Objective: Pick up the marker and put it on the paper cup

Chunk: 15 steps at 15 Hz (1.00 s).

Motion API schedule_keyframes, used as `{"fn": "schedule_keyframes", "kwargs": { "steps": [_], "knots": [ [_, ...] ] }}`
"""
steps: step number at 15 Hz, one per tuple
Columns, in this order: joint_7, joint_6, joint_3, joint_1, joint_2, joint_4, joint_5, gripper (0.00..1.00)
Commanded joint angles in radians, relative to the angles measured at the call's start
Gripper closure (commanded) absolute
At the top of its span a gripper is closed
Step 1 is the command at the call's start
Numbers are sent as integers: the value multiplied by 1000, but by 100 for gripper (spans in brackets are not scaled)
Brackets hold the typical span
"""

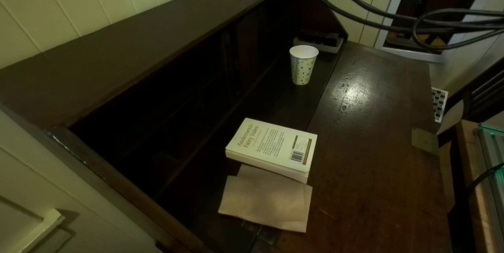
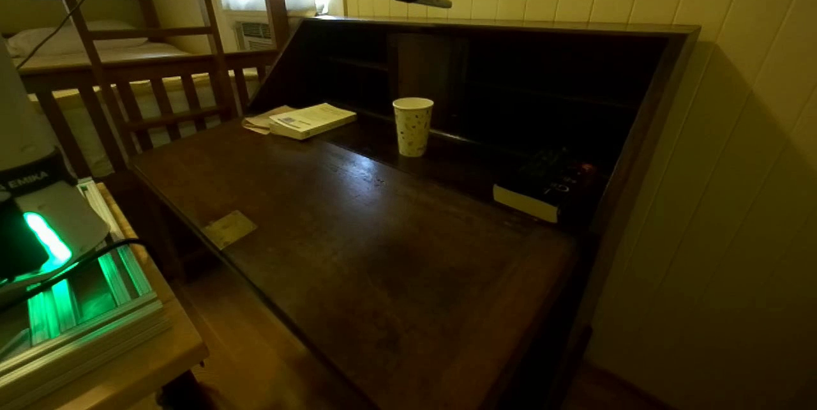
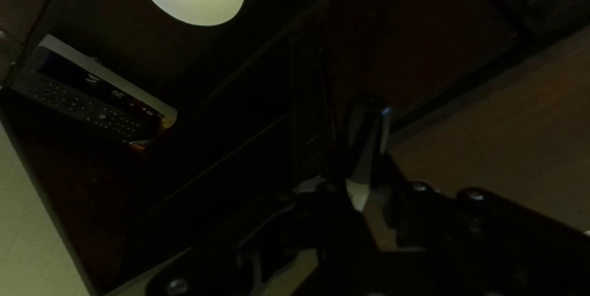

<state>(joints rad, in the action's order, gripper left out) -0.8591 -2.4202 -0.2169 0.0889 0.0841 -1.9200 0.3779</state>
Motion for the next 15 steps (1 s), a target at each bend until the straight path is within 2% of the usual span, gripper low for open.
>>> {"fn": "schedule_keyframes", "kwargs": {
  "steps": [1,2,3,4,12,13,14,15],
  "knots": [
    [-133,37,50,-37,-84,-79,89,94],
    [-155,37,61,-44,-96,-95,97,94],
    [-86,24,69,-61,-41,-38,53,94],
    [-91,25,77,-67,-46,-44,54,78],
    [-88,25,86,-78,-41,-43,54,78],
    [-88,25,86,-78,-41,-43,54,94],
    [-123,41,89,-76,-46,-49,81,94],
    [-101,35,97,-77,-61,-71,62,94]
  ]
}}
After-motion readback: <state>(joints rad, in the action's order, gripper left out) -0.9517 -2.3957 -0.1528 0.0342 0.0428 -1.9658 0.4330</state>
